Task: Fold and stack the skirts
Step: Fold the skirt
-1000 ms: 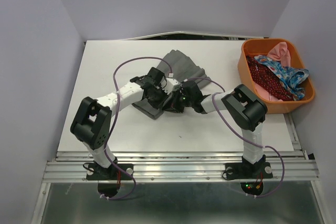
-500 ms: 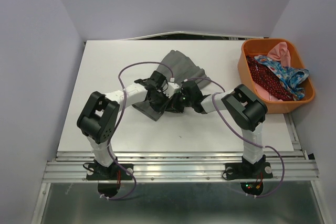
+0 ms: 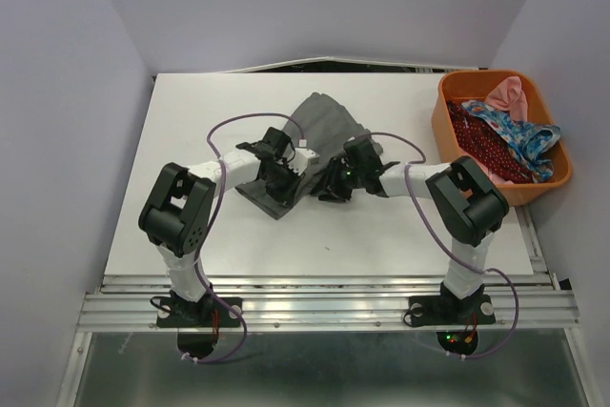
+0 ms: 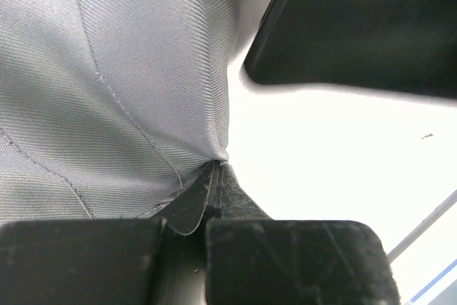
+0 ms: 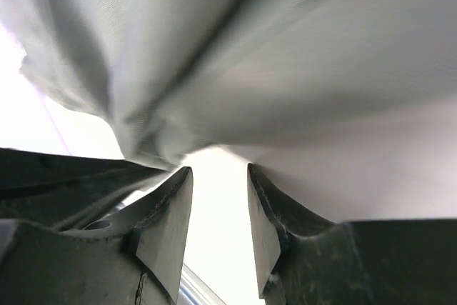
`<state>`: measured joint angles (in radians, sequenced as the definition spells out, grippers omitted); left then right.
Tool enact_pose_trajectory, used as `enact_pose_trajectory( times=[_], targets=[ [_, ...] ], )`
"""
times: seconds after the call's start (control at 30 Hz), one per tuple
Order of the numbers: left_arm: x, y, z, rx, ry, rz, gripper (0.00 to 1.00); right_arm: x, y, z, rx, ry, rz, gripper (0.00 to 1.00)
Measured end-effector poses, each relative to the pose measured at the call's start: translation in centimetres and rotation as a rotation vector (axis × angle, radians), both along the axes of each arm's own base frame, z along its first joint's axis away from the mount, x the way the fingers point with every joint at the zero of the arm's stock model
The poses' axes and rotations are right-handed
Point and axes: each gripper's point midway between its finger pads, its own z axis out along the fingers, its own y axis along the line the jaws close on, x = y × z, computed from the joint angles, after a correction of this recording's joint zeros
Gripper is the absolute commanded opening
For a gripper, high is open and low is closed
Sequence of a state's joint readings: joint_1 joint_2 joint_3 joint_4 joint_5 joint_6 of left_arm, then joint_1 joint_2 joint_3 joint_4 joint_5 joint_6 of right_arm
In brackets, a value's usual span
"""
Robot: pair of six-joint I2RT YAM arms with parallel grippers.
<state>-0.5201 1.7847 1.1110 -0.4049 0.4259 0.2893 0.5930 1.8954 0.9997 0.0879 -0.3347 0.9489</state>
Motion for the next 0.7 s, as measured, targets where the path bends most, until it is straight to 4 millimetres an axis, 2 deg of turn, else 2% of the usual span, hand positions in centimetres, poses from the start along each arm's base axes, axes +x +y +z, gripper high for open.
enact_pose_trajectory(
  times=[0.03,0.07,0.1,0.2,0.27,0.33,0.37,0.43,0.57,0.63,0.7],
  targets=[
    [0.0,0.0,0.0,-0.001,0.001,0.001,0.00,0.2,-0.7,0.0,-0.012,0.000,-0.002,0.43],
    [0.0,0.1,0.0,-0.003,0.004,0.001,0.00,0.6,-2.4,0.1,-0.042,0.005,-0.010,0.44],
    [0.0,0.1,0.0,-0.003,0.005,0.002,0.00,0.7,-3.0,0.2,-0.049,0.008,-0.016,0.47],
    [0.0,0.1,0.0,-0.005,0.005,-0.002,0.00,1.7,-6.6,0.5,-0.100,0.011,-0.043,0.55],
    [-0.1,0.1,0.0,-0.005,0.005,-0.005,0.00,2.8,-9.2,1.3,-0.130,-0.018,-0.063,0.58],
    [-0.1,0.1,0.0,-0.005,0.004,-0.007,0.00,4.5,-11.0,2.2,-0.152,-0.052,-0.081,0.61],
    [-0.1,0.1,0.0,-0.005,0.004,-0.008,0.00,5.2,-11.4,2.7,-0.160,-0.069,-0.085,0.62],
    [-0.1,0.1,0.0,-0.005,0.004,-0.009,0.00,8.2,-12.3,5.1,-0.162,-0.152,-0.106,0.63],
    [-0.1,0.1,-0.1,-0.004,0.004,-0.011,0.00,13.1,-12.5,8.9,-0.144,-0.287,-0.131,0.66],
    [-0.2,0.2,-0.1,-0.003,0.004,-0.012,0.00,14.6,-12.4,9.3,-0.138,-0.308,-0.139,0.67],
    [-0.2,0.2,-0.1,-0.003,0.004,-0.013,0.00,15.8,-12.0,8.6,-0.136,-0.308,-0.140,0.67]
  ],
)
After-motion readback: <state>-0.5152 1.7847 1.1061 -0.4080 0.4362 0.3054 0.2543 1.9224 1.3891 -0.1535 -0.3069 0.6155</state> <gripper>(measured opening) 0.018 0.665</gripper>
